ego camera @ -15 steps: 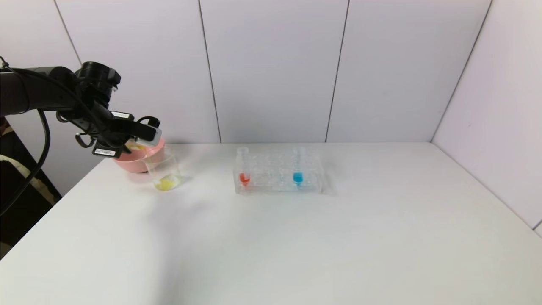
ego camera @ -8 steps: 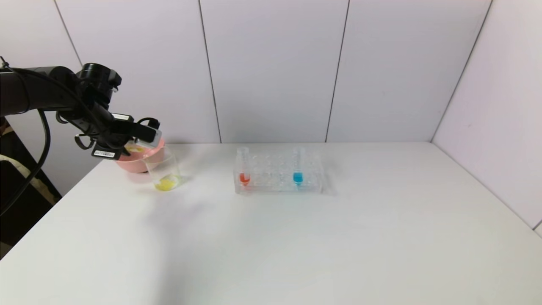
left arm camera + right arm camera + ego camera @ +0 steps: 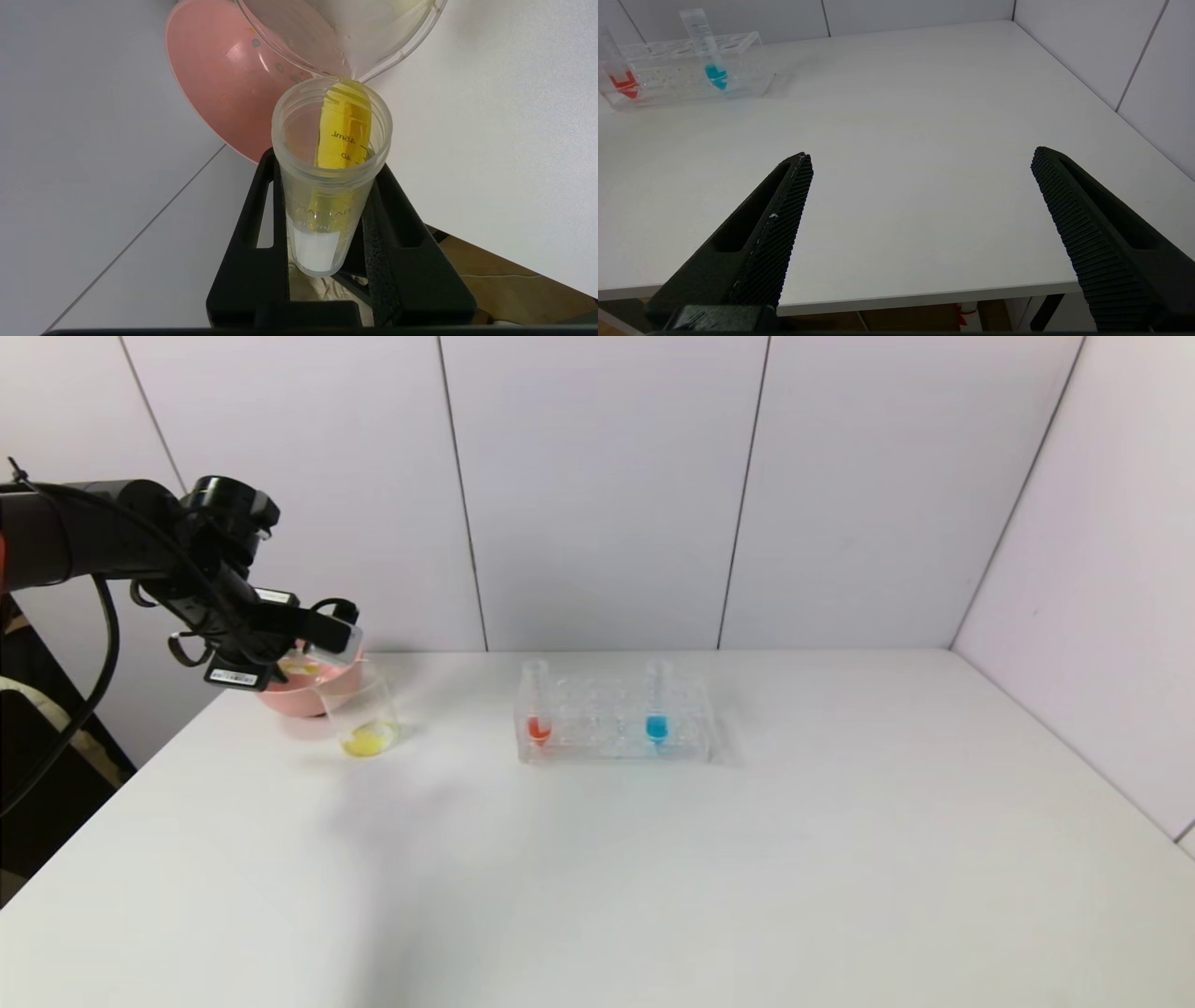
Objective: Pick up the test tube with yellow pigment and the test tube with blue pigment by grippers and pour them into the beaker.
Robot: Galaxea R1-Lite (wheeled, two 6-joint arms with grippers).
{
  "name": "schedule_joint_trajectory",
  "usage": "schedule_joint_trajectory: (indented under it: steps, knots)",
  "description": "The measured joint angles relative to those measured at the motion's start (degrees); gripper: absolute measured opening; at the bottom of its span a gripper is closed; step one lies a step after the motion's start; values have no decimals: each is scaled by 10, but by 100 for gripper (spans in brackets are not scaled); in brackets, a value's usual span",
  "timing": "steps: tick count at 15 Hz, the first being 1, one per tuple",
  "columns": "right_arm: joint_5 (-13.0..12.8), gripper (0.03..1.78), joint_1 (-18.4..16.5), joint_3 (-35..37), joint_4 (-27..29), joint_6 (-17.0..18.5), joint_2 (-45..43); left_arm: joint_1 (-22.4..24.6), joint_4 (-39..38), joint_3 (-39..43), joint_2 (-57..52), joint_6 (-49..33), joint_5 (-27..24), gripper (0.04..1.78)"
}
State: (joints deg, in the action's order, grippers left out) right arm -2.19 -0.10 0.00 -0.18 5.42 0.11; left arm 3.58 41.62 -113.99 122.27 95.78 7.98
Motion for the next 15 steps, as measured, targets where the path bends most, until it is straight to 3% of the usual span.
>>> schedule_joint_trajectory:
  steps: [7,15]
  knots:
    - [0,171,0,0,0,0,0,-12,10,0,-6,0,57,47]
    - [0,171,0,0,0,0,0,-22,2,0,-6,4,74,47]
